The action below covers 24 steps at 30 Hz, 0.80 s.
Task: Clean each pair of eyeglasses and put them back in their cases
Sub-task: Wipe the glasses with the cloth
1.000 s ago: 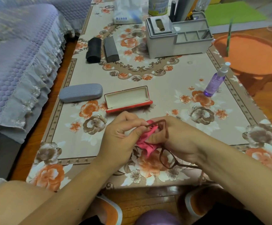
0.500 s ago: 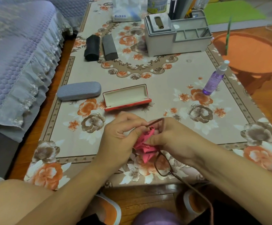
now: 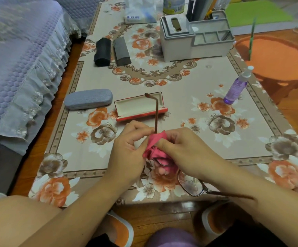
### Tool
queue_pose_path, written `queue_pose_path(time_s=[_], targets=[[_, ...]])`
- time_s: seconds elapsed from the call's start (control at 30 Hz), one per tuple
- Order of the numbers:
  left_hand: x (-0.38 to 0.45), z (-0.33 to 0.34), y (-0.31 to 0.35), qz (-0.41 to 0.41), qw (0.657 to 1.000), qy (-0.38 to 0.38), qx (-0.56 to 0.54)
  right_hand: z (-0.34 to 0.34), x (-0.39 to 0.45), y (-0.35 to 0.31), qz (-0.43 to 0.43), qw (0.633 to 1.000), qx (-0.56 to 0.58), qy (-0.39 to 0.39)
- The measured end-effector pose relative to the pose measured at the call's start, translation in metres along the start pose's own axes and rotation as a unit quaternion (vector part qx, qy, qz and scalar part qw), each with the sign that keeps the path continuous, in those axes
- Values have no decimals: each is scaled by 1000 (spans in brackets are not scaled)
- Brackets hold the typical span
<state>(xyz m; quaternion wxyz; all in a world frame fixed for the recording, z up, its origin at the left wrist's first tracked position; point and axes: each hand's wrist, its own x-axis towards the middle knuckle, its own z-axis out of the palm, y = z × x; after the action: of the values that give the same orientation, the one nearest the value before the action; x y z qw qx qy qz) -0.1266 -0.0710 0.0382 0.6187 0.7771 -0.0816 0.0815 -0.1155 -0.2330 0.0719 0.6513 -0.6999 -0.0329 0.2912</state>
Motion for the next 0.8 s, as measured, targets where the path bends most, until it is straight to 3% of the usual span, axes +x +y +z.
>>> queue_pose_path(time_s=[0.2,0.33,0.43,0.5,0.57,0.63,0.73,0.8], targets=[[0,-1,4,44,996,-9,77,-6,4,-1,-29,996,-77,32],[7,-11,-1,73,995,34,55,-22,8,-2,15,1000,5,-21],[6,-15,-2,83,994,49,60,-48,18,-4,20,995,-34,90],[5,-16,-1,90,993,48,60,-60,22,-11,-31,971,-119,203],[4,-14,-1,107,991,45,61,-63,22,-12,-76,942,-187,267],[5,-13,0,131,988,42,71,-55,22,-7,-94,950,-177,240],[6,-13,-1,164,982,33,91,-38,18,0,-77,988,-28,128],[7,-15,-4,171,978,24,119,-29,15,2,-43,995,70,53]])
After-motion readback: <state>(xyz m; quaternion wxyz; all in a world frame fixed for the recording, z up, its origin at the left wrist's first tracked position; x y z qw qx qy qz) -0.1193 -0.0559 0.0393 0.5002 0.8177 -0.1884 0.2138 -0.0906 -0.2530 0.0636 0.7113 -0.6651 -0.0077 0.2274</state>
